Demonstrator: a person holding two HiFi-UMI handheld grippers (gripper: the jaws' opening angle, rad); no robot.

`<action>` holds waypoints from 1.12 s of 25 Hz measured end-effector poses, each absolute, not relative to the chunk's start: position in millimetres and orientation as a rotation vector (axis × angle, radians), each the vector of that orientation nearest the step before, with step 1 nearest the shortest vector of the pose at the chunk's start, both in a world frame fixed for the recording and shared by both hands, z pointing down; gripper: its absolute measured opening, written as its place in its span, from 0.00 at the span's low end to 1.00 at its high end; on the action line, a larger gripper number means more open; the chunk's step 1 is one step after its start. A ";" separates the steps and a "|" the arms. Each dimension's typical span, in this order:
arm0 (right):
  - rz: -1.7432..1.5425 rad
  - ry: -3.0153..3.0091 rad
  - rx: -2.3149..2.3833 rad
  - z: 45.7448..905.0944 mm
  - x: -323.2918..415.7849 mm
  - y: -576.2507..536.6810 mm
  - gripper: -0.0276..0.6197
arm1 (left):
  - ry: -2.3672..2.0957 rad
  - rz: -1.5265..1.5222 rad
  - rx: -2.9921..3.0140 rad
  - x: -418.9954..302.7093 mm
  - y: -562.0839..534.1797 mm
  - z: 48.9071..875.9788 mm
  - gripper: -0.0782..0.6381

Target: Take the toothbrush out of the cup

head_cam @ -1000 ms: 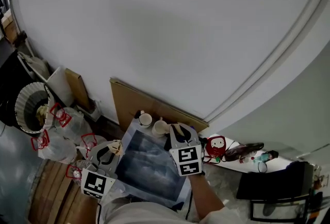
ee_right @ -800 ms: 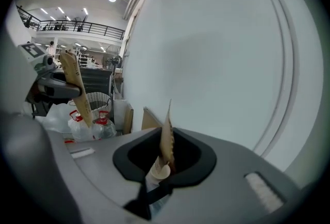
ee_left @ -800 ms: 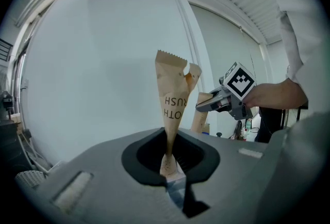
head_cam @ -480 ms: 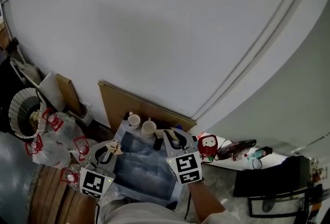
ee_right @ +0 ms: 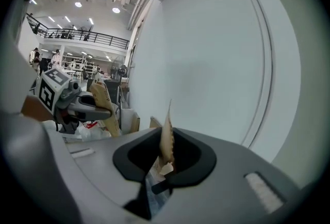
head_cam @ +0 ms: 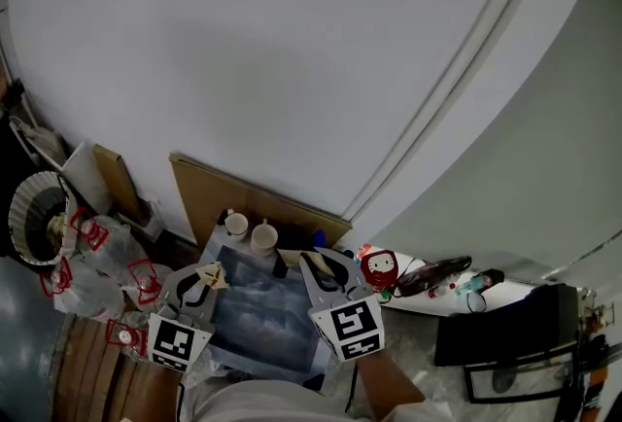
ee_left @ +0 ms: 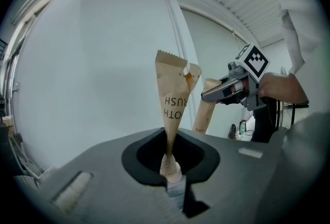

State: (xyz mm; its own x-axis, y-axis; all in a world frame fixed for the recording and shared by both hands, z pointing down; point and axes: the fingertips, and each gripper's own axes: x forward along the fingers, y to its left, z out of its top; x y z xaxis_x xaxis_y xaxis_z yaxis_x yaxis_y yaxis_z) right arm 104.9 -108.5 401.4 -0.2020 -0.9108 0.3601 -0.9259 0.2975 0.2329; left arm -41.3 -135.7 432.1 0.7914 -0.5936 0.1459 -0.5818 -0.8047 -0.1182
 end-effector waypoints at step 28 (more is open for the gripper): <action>0.009 -2.215 1.638 362.9 98.7 -35.3 0.12 | 0.808 -0.216 -2.915 0.9 -97.9 414.8 0.15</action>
